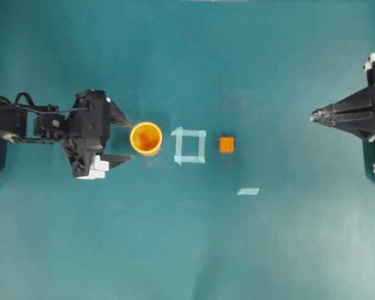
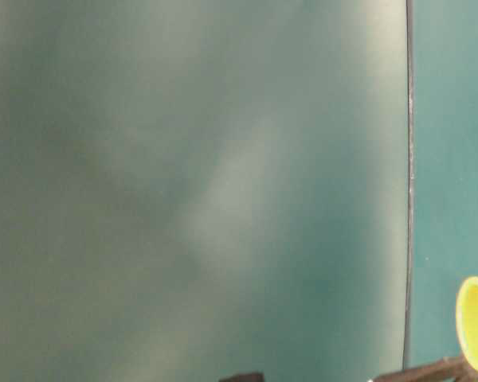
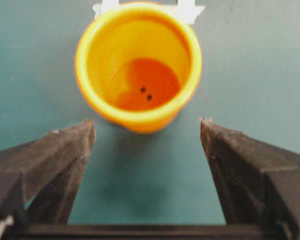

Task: Move the cup to the left with left arm.
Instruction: 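Move the open left gripper rightward toward the orange cup, then close the left gripper around the orange cup's rim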

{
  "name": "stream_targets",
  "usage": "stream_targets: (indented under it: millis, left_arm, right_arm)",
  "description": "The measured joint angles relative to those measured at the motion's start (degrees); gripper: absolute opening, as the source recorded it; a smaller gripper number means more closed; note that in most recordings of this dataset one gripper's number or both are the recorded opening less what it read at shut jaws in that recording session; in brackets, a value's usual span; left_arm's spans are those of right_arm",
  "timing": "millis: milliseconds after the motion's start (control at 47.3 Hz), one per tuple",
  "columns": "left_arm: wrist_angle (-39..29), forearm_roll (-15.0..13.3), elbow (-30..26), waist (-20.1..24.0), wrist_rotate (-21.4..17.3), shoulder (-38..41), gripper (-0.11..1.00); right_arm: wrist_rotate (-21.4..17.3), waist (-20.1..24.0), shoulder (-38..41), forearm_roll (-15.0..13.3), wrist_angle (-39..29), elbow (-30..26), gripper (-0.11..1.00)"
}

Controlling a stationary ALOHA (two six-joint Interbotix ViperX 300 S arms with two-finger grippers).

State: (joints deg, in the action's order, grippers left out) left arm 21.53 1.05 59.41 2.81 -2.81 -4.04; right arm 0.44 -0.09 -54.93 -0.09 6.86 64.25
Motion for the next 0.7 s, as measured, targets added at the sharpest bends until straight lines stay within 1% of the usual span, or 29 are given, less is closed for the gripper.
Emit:
stream_targets:
  millis: [169, 697]
  left_arm:
    - [0.88, 0.0, -2.02, 0.0, 0.0, 3.34, 0.83]
    - [3.6, 0.0, -5.63, 0.18, -0.09, 7.56, 0.83]
  right_arm:
    - [0.0, 0.0, 0.0, 0.09, 0.0, 0.0, 0.0]
    - [0.0, 0.0, -0.09, 0.09, -0.09, 0.09, 0.0]
